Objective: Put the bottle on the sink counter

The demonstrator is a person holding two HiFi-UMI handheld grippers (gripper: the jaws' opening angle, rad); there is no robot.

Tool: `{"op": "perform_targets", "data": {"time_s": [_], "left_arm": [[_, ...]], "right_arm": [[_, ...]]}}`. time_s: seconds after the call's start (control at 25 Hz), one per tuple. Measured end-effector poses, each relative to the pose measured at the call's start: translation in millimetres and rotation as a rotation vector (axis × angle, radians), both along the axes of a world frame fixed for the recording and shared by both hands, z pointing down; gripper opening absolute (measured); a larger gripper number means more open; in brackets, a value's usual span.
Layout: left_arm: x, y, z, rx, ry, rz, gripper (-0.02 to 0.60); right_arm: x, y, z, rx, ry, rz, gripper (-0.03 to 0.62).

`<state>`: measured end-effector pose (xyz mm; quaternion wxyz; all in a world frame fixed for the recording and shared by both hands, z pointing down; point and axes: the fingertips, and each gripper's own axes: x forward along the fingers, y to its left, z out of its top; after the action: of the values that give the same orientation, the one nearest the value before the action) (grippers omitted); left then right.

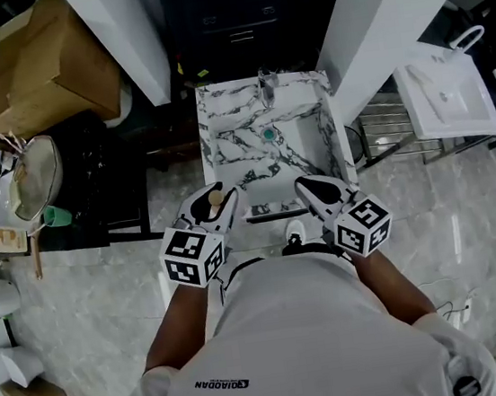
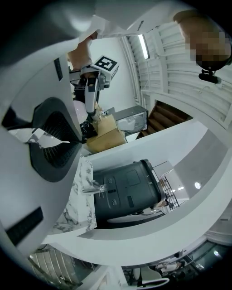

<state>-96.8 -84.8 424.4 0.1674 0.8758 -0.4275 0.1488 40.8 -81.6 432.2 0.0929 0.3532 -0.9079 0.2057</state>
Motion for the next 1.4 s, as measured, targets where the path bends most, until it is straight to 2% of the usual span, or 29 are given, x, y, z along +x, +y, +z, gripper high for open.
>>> {"op": "perform_targets", "data": {"time_s": [0.48,0.84,1.16,1.4], "left_arm": [[32,-46,12,-0.029,-0.054,-0.097,0.127],[51,-70,14,-0.017,-0.091,-0.180,0.127],[49,-85,20,-0.029,-0.106,-0.186,0.127],[41,-109,35,-0.036,-0.112,-0.149,0.127]], "right_arm": [[36,-55,8,-0.020,-0.041,-0.093,0.041],[59,-86,18,-0.020,-0.073,-0.141,0.041],[51,-96,23,-0.025,-0.093,-0.158,0.042],[50,-111,33,-0.026,-0.080,-0.103,0.041]]}}
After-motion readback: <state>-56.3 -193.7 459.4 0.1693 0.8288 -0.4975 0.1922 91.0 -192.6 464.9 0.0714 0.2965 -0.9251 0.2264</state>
